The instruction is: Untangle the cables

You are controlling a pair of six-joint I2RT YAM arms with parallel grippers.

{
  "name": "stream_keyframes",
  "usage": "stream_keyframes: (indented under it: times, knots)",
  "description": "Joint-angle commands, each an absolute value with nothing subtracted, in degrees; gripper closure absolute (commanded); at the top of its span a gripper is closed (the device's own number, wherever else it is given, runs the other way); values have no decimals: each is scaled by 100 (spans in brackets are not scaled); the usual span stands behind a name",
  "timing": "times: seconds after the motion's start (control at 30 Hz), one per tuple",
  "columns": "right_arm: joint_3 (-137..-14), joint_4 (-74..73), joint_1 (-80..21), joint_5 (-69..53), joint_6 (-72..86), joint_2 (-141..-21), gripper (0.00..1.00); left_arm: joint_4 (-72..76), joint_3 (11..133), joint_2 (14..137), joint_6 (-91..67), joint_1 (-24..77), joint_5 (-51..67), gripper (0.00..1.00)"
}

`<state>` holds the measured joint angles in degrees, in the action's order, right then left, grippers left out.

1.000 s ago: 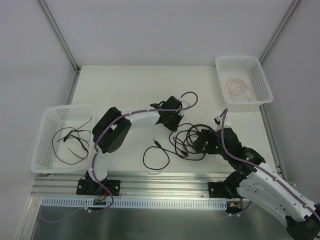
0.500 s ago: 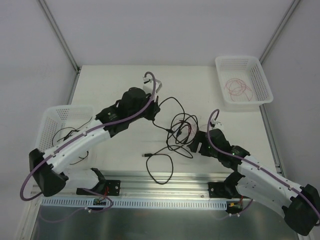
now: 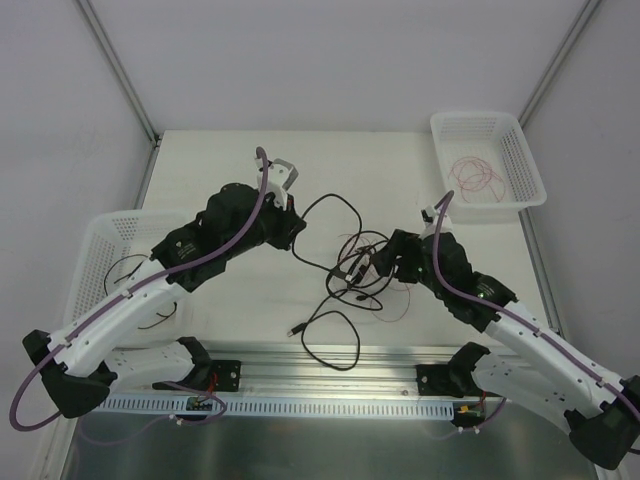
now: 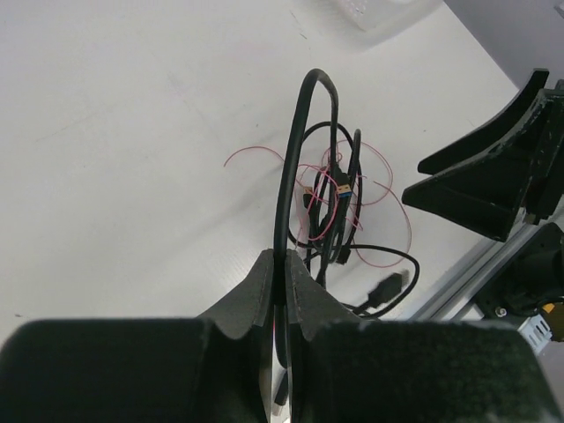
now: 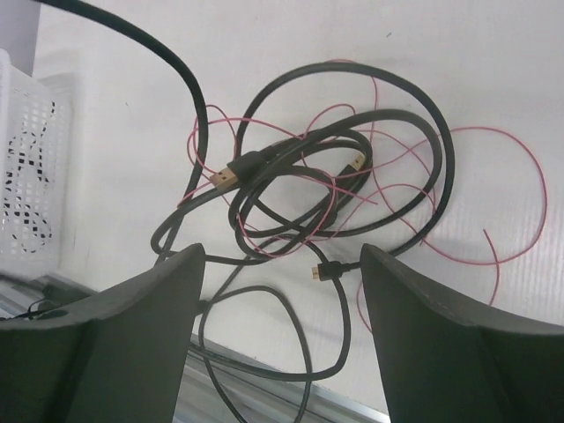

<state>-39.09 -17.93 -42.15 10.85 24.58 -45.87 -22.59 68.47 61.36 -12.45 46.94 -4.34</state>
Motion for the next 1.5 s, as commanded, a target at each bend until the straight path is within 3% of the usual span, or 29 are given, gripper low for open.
stream_keyframes:
  times: [0.0,0.17,0.8,0.9,1.03,1.2,1.3,1.47]
  knots:
    - [-4175,-1468,-4254,1151,2504,-4807,25,-2224,6926,5810,-1476,4755,-272,100]
    - [-4236,-898,-4306,1214,2874,-5220,32,-2355,7005,5722,-1529,4755,-387,100]
    - [-4333,219,-4509,1837,3893,-6863,32,-2725,7146,5326,-1582,4764,-422,100]
    - [-4298,360,-4509,1863,3885,-7118,39,-2751,7163,5265,-1608,4755,-334,100]
    - [-4245,282,-4483,2003,3832,-7479,63,-2821,7154,5089,-1600,4755,-588,100]
    - [-4060,-506,-4263,2442,3560,-7094,91,-3663,7260,4913,-1556,4702,-2193,100]
    - [-4148,-1306,-3860,2741,3200,-6523,99,-4024,7129,4913,-1599,4301,-2504,100]
    - [-4647,-2266,-3156,3102,2331,-5521,99,-4131,6357,4922,-1915,3078,-1811,100]
